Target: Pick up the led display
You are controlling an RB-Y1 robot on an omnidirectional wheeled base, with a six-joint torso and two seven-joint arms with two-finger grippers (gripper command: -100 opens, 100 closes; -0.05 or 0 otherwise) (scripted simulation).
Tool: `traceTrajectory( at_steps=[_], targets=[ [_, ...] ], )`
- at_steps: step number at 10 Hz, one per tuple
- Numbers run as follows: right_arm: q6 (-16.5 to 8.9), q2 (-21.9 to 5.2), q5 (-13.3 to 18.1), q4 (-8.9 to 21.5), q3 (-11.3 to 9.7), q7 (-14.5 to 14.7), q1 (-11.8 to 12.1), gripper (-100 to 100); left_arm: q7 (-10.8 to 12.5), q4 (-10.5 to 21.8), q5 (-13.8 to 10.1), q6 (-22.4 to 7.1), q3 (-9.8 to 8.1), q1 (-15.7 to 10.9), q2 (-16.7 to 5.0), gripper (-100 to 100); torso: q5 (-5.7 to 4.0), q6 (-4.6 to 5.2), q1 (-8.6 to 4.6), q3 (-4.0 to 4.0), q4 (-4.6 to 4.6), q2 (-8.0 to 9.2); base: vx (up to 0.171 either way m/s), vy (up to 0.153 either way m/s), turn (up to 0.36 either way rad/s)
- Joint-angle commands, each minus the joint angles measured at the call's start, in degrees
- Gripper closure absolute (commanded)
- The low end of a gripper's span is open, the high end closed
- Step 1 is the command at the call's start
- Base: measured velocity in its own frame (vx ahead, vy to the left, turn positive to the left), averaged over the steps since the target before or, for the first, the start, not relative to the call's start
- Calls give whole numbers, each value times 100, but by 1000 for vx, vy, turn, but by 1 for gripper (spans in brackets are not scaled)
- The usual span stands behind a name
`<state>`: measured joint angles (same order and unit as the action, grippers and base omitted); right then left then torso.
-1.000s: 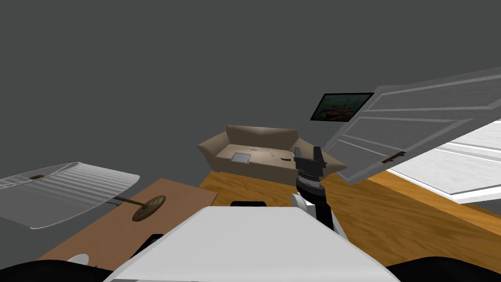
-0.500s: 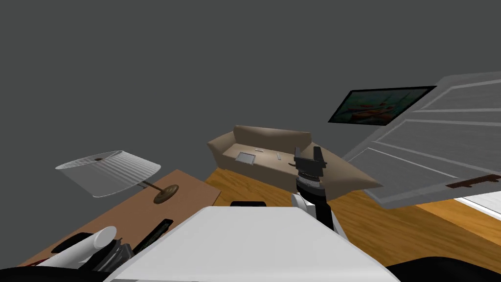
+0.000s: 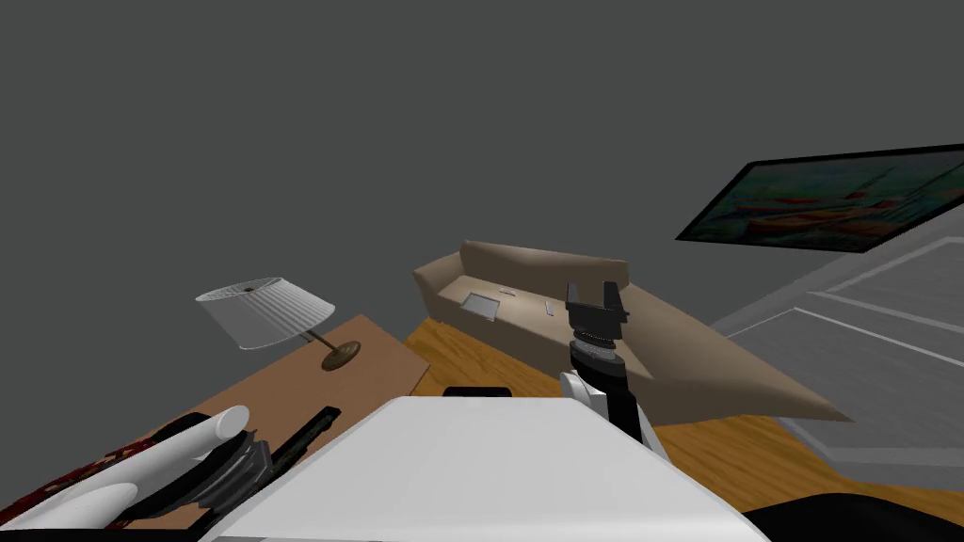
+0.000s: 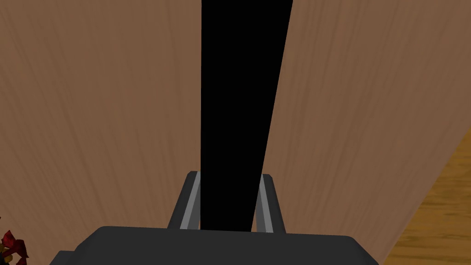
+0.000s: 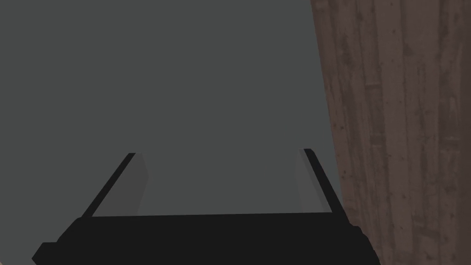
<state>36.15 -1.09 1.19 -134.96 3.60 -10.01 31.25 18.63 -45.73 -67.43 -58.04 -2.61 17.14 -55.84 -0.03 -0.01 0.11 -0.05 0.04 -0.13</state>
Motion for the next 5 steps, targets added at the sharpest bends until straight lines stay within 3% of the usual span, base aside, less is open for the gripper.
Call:
traceTrajectory(
  at_steps=[1,2,3,4,5],
  targets=[
    [0,0,0,0,0,0,0,0,-38,63,196,-57,-27,-118,14,100,0,0,0,0,0,0,16,-15,-32],
    [0,0,0,0,0,0,-1,0,-185,174,415,-321,-253,-347,71,100,0,5,5,4,2,6,35,-14,229],
    [0,0,0,0,1,0,1,0,-185,174,576,-321,-253,-415,71,100,-3,-10,3,2,0,4,35,-24,202],
    [0,0,0,0,0,0,0,0,-104,57,464,-303,-236,-301,41,100,-3,-7,0,3,0,7,11,-12,30],
    [0,0,0,0,0,0,-1,0,-115,67,485,-319,-240,-308,44,0,-3,-2,3,7,2,13,0,0,0]
  ],
)
